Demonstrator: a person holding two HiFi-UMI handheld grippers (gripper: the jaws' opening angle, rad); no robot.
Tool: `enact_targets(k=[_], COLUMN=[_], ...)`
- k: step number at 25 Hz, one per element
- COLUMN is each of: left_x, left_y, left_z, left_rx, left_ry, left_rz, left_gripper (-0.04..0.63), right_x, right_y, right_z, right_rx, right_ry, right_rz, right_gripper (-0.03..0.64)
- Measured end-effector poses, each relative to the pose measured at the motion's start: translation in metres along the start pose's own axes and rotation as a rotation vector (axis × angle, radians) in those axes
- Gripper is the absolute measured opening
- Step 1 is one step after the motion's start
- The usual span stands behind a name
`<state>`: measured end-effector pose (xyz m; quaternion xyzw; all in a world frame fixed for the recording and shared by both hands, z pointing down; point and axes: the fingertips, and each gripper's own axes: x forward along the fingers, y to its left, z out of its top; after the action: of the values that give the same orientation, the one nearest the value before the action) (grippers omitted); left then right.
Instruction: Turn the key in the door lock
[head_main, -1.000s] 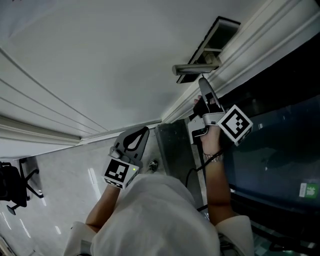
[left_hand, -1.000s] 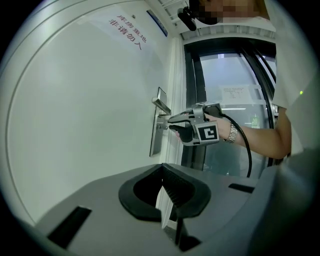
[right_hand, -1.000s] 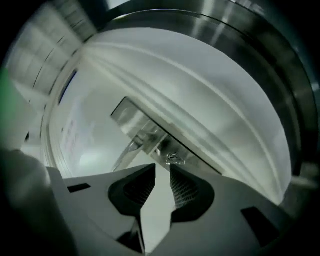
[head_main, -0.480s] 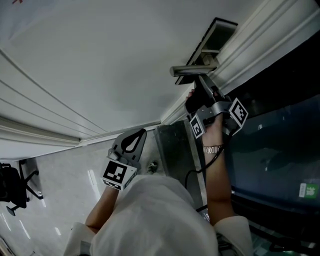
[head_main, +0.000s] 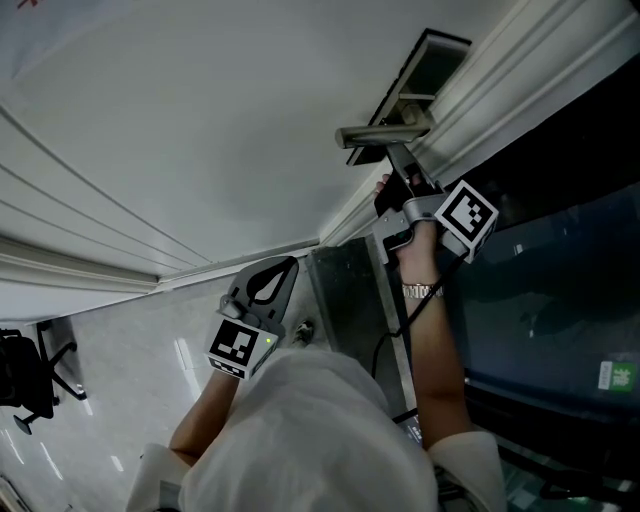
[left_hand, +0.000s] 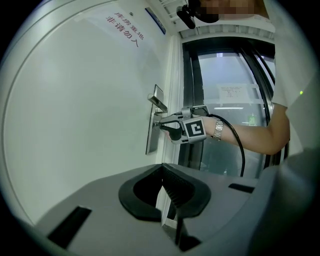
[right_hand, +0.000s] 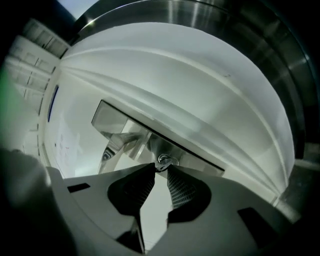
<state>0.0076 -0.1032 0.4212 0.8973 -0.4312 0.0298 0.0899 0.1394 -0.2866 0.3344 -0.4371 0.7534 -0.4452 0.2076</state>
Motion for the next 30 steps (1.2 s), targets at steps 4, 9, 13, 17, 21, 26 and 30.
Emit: enact_targets(k=[4, 9, 13, 17, 21, 26, 30], left_x=[-0.008, -0.011, -0.015, -0.017, -0.02, -0.021, -0.018], left_y=[0.004, 0.003, 0.0, 0.0, 0.003, 0.007, 0.008], left_z=[-0.001, -0.004, -0.006, -0.006, -0.009, -0.011, -0.007], left_rx=[-0.004, -0.007, -0.008, -0.01, -0.015, -0.016, -0.011], left_ry=[-0.001, 0.005, 0.008, 0.006, 0.011, 0.016, 0.006], left_rz=[0.012, 0.013, 0.008, 0.009, 0.019, 0.026, 0.023], left_gripper=[0.006, 0.006, 0.006, 0.006, 0.006, 0.006, 0.006], right_x=[-0.001, 0.0, 0.0, 0.001, 0.0, -0.011, -0.021], right_y=[0.002, 0.003, 0.002, 0.0, 0.005, 0.035, 0.046], right_z=[-0.004, -0.003, -0.005, -0.007, -0.008, -0.021, -0.022], right_rx=[-0.164, -0.45, -0.646, -1.181, -1.47, -1.412, -1.053], right_ry=[0.015, 0.038, 0.073, 0.088, 0.08, -0.023, -0.026], right_rz=[-0.067, -0.162, -0.236, -0.428, -0.544, -0.364, -0.231], right_gripper=[0.072, 0.072, 0.061, 0.003, 0.003, 0.05, 0.091])
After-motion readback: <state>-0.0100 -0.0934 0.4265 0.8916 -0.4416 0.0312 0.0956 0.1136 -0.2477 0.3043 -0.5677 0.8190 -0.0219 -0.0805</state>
